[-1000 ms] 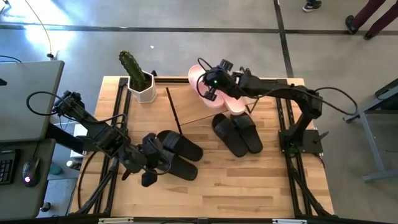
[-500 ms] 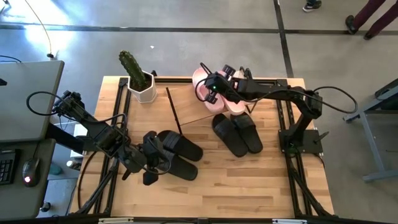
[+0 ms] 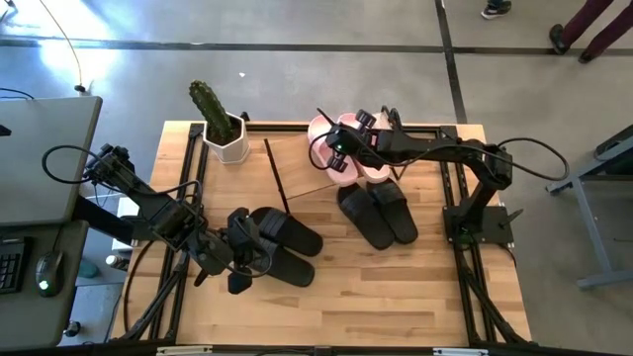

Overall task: Pick and place slides into the shelf
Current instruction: Put the pink slide on the shelf

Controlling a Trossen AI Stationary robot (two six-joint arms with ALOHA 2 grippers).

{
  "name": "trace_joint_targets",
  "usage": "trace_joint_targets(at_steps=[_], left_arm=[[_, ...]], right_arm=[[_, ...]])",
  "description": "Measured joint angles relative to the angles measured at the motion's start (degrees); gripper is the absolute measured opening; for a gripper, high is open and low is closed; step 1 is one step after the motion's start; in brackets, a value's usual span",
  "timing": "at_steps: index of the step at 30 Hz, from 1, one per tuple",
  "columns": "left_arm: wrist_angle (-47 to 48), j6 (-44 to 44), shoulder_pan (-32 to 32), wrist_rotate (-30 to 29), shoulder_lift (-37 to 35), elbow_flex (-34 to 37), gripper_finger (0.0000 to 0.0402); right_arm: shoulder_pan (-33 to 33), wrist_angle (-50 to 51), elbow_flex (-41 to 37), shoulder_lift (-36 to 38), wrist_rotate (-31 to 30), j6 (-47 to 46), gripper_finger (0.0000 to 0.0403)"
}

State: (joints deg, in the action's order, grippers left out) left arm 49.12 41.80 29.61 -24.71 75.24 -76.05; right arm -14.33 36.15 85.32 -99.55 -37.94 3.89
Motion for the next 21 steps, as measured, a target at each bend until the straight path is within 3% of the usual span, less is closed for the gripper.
trace_joint_targets(at_steps=[21], left_arm=[[0.26,0.00,0.02,0.00,0.00,0.00,0.0003]], right_arm=[[0.61,2.48,0.11,0.00,-0.15,7.66,0.0000]])
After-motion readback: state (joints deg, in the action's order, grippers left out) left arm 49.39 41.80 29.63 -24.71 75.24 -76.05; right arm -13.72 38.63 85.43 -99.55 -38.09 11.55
